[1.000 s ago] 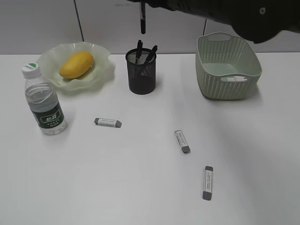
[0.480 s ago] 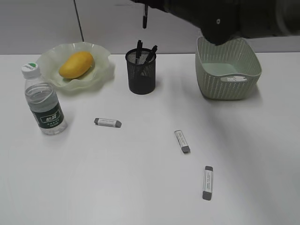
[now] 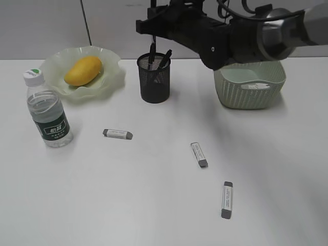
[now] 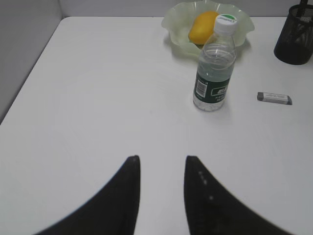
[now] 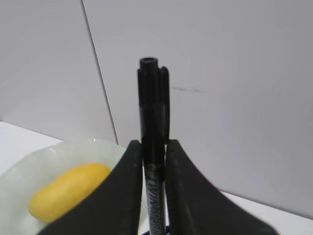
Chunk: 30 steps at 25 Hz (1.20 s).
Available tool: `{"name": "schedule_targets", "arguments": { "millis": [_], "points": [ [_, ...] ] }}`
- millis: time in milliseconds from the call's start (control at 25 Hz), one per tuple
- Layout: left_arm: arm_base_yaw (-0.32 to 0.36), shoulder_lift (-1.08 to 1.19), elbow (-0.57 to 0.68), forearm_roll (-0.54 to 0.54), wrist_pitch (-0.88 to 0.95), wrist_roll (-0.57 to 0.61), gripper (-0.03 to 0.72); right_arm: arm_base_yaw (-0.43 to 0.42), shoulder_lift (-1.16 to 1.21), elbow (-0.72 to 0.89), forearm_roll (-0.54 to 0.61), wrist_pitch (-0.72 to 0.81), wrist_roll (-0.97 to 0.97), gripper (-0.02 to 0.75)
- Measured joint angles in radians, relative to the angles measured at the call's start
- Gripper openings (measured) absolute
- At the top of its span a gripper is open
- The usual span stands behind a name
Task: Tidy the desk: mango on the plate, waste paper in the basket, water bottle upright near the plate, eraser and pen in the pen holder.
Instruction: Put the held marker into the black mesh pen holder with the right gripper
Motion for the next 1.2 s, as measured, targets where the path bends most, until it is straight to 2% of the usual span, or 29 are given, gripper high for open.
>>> {"name": "schedule_targets", "arguments": {
  "millis": [760,880,1040,1200],
  "points": [
    [0.000,0.000,0.000,-0.007,0.000,0.000,0.239,-0.012,0.096,-0.002,0.033,0.010,-0.036,0.125],
    [0.000,0.000,0.000,-0.007,0.000,0.000,0.239,-0.012,0.096,-0.002,0.033,0.027,-0.028,0.215],
    [0.000,0.000,0.000,-0.007,0.000,0.000,0.239,-0.012,0.096,-0.002,0.034,0.065,-0.010,0.396],
    [0.000,0.000,0.000,-0.007,0.000,0.000,0.239,-0.012,0.096,-0.002,0.034,0.087,-0.003,0.451]
  ]
}}
